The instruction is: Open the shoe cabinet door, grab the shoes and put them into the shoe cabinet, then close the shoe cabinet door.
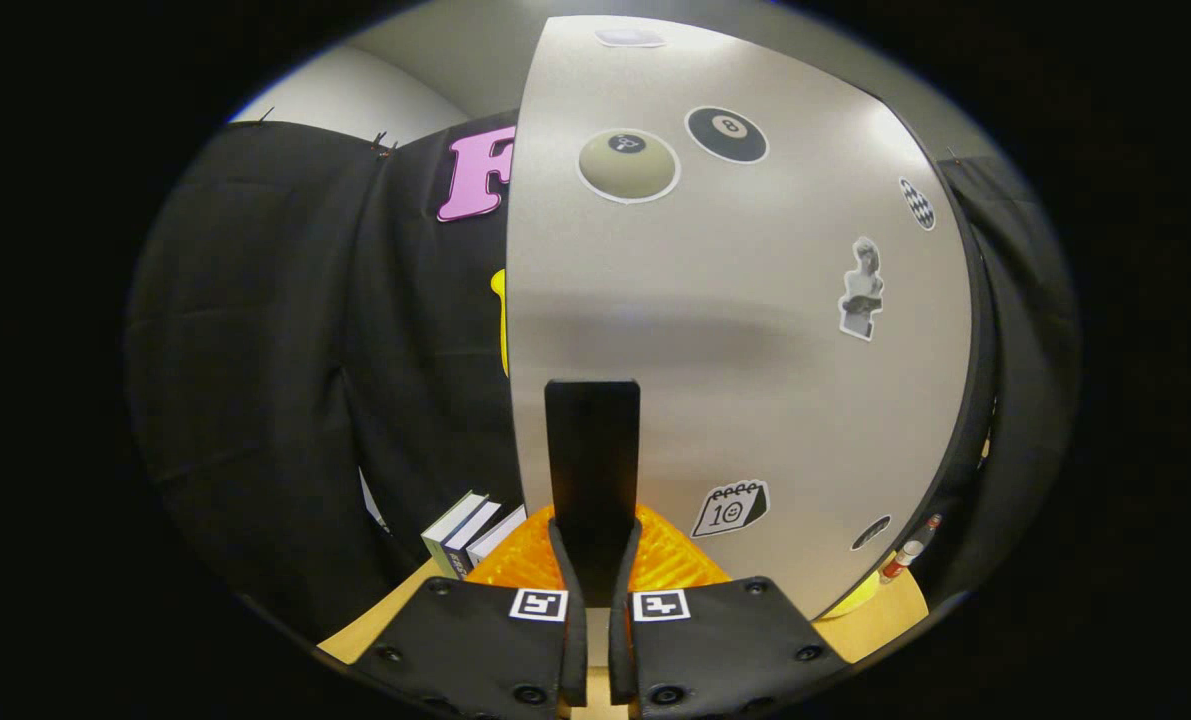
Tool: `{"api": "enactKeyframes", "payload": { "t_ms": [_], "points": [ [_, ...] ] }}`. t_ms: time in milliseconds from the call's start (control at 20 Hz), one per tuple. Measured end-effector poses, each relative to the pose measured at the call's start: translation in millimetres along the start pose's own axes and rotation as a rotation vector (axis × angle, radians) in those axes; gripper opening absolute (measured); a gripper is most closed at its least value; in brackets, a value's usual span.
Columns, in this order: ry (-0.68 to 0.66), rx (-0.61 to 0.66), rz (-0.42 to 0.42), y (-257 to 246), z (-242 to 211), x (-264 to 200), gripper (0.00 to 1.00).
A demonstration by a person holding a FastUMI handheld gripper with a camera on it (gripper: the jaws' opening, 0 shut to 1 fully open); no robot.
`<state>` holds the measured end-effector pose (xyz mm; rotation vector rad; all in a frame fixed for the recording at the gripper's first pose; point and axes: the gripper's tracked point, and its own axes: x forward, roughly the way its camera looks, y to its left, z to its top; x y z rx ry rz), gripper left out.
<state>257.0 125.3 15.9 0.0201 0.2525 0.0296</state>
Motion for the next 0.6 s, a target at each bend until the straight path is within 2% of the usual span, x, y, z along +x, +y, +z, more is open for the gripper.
{"api": "enactKeyframes", "payload": {
  "t_ms": [600],
  "points": [
    [-0.045,-0.01,-0.034,-26.2,-10.4,-70.4,0.1]
  ]
}}
